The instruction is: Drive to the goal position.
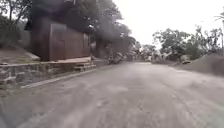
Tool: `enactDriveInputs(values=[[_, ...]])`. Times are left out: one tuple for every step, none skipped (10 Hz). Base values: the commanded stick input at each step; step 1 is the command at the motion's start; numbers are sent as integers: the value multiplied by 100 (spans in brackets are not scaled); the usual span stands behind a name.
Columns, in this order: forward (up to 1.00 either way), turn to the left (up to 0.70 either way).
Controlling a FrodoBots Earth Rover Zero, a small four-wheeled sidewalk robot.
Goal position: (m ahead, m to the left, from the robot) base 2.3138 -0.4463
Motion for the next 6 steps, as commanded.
enactDriveInputs(values=[[70, 0], [70, 0], [70, 0], [70, 0], [70, 0], [70, 0]])
